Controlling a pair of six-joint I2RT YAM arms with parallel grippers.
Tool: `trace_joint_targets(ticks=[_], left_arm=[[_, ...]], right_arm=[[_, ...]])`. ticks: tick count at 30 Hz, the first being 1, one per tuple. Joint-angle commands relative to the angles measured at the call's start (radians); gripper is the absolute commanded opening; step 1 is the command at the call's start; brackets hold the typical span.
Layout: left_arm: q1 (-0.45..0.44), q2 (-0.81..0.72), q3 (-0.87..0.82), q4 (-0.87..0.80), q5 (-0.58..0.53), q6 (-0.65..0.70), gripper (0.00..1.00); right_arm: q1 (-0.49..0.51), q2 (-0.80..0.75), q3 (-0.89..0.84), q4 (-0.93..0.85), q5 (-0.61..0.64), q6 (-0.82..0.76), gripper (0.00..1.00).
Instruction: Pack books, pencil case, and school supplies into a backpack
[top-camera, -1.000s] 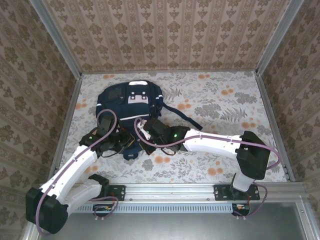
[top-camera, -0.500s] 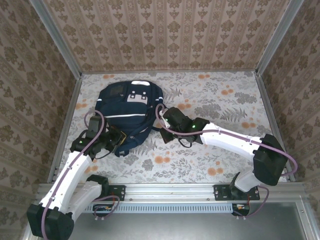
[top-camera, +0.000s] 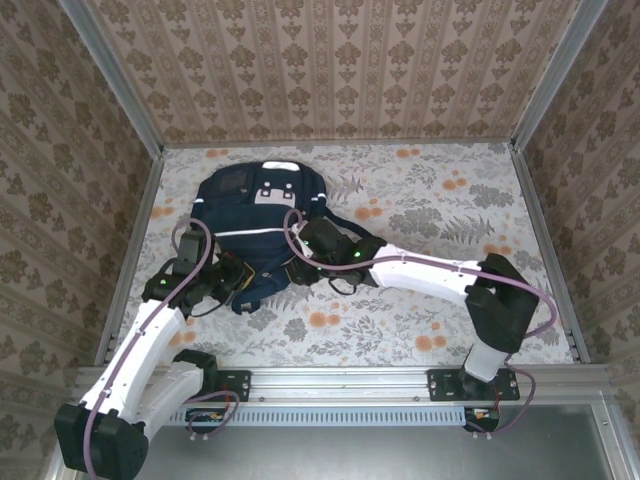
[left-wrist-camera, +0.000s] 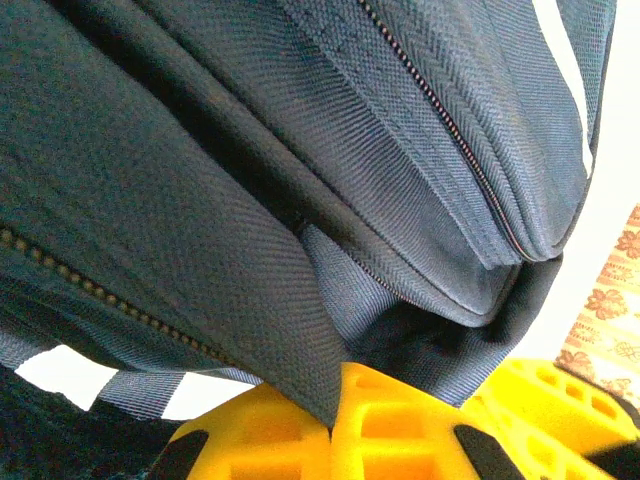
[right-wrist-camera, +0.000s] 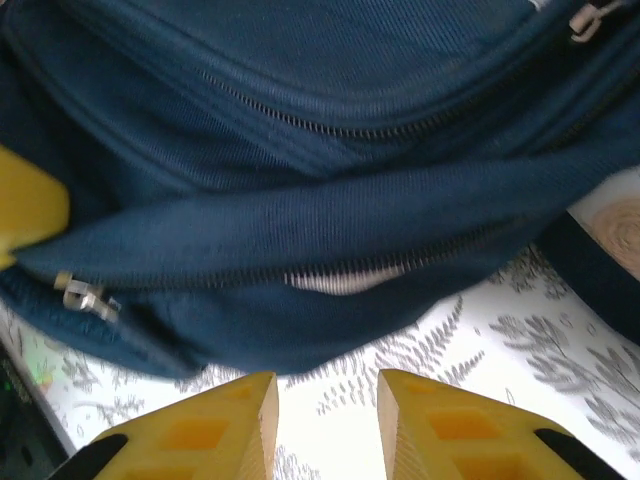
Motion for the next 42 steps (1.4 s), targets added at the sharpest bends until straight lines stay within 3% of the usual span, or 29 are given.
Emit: trace_joint_targets(ticks=[1, 4, 11, 14, 18, 20, 23, 27, 30, 35, 42], left_arm=[[0.001, -0.011, 0.025, 0.070, 0.076, 0.058, 0.00], [0.000, -0.012, 0.019, 0.074, 0.104, 0.073, 0.00], [-0.014, -0.010, 0.002, 0.058, 0.165, 0.139, 0.00], [-0.014, -0.014, -0.008, 0.039, 0.155, 0.149, 0.00], [-0.012, -0.020, -0.032, 0.067, 0.154, 0.136, 0.00], [-0.012, -0.020, -0.040, 0.077, 0.155, 0.131, 0.00], [-0.009, -0.020, -0.048, 0.088, 0.155, 0.126, 0.00], [-0.005, -0.018, -0.043, 0.099, 0.150, 0.120, 0.00], [-0.005, -0.017, -0.039, 0.101, 0.144, 0.120, 0.00], [-0.005, -0.010, -0.044, 0.112, 0.146, 0.116, 0.00], [-0.004, -0.010, -0.047, 0.112, 0.146, 0.115, 0.00]], right_arm=[[-0.015, 0.067, 0.046, 0.099, 0.003, 0.094, 0.31], [-0.047, 0.113, 0.039, 0.201, 0.010, 0.197, 0.33], [-0.094, 0.159, -0.029, 0.622, -0.083, 0.451, 0.29], [-0.111, 0.187, 0.004, 0.656, -0.161, 0.548, 0.39], [-0.126, 0.147, -0.047, 0.674, -0.141, 0.622, 0.63], [-0.142, 0.128, -0.094, 0.725, -0.148, 0.665, 0.63], [-0.154, 0.095, -0.123, 0.681, -0.143, 0.665, 0.59], [-0.153, 0.027, -0.119, 0.439, -0.082, 0.616, 0.53], [-0.158, -0.028, -0.137, 0.303, -0.027, 0.612, 0.55], [-0.161, -0.076, -0.157, 0.335, -0.020, 0.636, 0.52], [-0.166, 0.029, -0.077, 0.400, -0.115, 0.764, 0.45]])
